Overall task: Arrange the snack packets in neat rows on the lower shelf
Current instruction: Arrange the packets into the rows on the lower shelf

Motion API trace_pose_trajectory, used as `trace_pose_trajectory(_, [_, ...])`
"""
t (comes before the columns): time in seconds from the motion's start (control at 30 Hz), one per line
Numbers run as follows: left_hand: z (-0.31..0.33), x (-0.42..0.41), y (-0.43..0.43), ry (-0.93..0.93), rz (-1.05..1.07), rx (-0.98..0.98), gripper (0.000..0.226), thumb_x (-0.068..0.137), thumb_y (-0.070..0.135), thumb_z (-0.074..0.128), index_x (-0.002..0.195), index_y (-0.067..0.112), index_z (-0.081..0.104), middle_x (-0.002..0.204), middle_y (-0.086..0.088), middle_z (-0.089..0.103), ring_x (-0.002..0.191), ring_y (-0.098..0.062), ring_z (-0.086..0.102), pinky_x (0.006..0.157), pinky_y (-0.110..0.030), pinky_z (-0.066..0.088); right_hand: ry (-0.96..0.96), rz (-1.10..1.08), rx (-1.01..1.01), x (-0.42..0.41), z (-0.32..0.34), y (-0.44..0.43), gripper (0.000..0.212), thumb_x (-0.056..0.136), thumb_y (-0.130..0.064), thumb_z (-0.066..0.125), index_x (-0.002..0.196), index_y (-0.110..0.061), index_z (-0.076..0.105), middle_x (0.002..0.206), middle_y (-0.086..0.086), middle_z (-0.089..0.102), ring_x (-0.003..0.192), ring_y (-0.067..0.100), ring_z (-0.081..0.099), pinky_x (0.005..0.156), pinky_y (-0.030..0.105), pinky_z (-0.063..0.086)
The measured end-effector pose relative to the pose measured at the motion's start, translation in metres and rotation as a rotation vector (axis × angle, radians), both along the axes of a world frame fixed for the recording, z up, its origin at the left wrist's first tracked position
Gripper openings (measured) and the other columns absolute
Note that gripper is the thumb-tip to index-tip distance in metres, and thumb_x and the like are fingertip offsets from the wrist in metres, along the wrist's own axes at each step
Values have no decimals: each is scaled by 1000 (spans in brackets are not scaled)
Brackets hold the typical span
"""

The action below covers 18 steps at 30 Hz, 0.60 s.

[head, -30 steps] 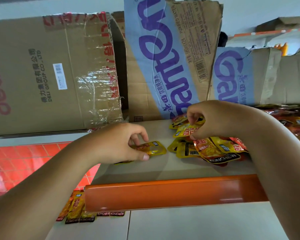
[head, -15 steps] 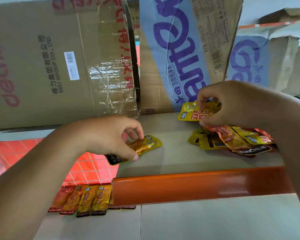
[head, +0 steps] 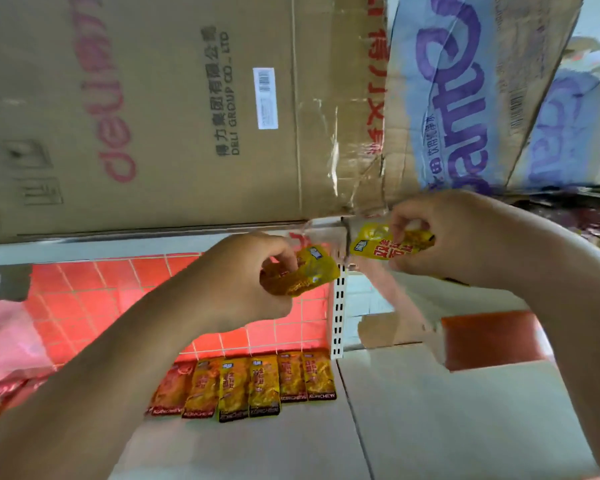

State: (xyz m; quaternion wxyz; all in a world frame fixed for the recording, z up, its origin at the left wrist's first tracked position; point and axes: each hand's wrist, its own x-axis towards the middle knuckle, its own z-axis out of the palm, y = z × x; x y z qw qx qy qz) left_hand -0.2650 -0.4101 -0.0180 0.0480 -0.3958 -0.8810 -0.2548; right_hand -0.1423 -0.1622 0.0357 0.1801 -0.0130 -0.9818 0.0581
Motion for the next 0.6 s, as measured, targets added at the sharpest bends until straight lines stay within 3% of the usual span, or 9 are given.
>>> trace_pose_trajectory(0.07, [-20, -15, -31, -19, -5, 90, 33, 71, 28, 84, 94, 41, 64, 99, 19, 62, 88, 2, 59, 73, -24, 49, -11, -26, 0, -12, -4, -38, 26, 75, -47, 79, 87, -32, 62, 81, -17, 56, 75, -5, 49, 64, 18, 37])
trace_pose_trajectory(0.2, [-70, -38, -83, -32, -8, 221, 32, 73, 23, 85, 97, 35, 68, 99, 17, 61, 90, 2, 57, 72, -16, 43, -33, -68, -37, -48, -27, -106, 32, 70, -55, 75, 88, -32, 61, 85, -12, 60, 77, 5, 55, 71, 31, 48])
trace_pose_trajectory(0.3, [-113, -52, -113, -47, -8, 305, 32, 74, 27, 80, 102, 33, 67, 98, 17, 60, 90, 1, 57, 69, -10, 40, -88, -92, -136, -74, -64, -140, 35, 71, -58, 74, 87, -31, 58, 83, -9, 60, 75, 14, 58, 65, 30, 48])
trace_pose_trajectory(0.47, [-211, -68, -139, -17, 52, 349, 36, 71, 31, 74, 106, 27, 66, 107, 16, 60, 94, -8, 55, 82, -20, 42, -185, -201, -302, -106, -164, -156, 30, 80, -43, 79, 96, -24, 62, 87, -4, 62, 77, 20, 61, 62, 29, 44])
trace_pose_trajectory(0.6, [-294, -66, -139, -18, 76, 319, 43, 73, 30, 77, 113, 28, 63, 122, 9, 59, 108, -21, 57, 90, -33, 51, -156, -382, -425, -125, -260, -140, 27, 79, -39, 77, 87, -18, 62, 82, 1, 63, 77, 27, 62, 62, 34, 45])
